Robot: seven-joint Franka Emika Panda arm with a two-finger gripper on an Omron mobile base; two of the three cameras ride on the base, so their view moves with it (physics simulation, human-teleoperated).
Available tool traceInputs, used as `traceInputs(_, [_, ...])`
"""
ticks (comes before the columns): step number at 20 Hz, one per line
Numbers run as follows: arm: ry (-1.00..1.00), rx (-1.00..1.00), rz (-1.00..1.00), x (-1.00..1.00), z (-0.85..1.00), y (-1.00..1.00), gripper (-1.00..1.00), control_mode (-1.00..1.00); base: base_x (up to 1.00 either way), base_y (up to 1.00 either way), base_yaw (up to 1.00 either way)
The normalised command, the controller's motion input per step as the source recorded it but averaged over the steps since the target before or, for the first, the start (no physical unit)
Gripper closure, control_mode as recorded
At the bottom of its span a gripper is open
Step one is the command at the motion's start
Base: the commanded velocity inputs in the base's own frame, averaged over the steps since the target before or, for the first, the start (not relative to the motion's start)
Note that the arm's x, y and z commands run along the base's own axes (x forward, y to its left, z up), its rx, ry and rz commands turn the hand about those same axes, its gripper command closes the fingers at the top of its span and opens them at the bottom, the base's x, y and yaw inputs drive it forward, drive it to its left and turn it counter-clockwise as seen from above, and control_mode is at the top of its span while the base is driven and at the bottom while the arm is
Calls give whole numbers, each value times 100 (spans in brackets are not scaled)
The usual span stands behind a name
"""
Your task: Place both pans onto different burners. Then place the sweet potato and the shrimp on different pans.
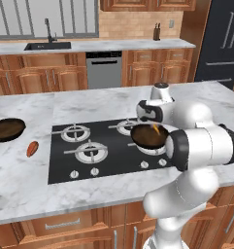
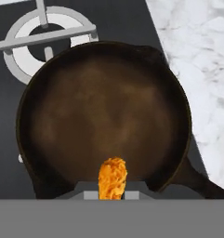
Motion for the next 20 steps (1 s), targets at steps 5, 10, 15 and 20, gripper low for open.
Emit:
traceInputs(5, [0,0,0,22,-39,0,100,-100,0,0,0])
traceInputs(10, [0,0,0,27,-32,0,100,-100,0,0,0])
traceInputs(15, [0,1,0,24,-31,-1,100,-100,0,0,0])
traceInputs(20, [0,2,0,20,-20,-4,100,-100,0,0,0])
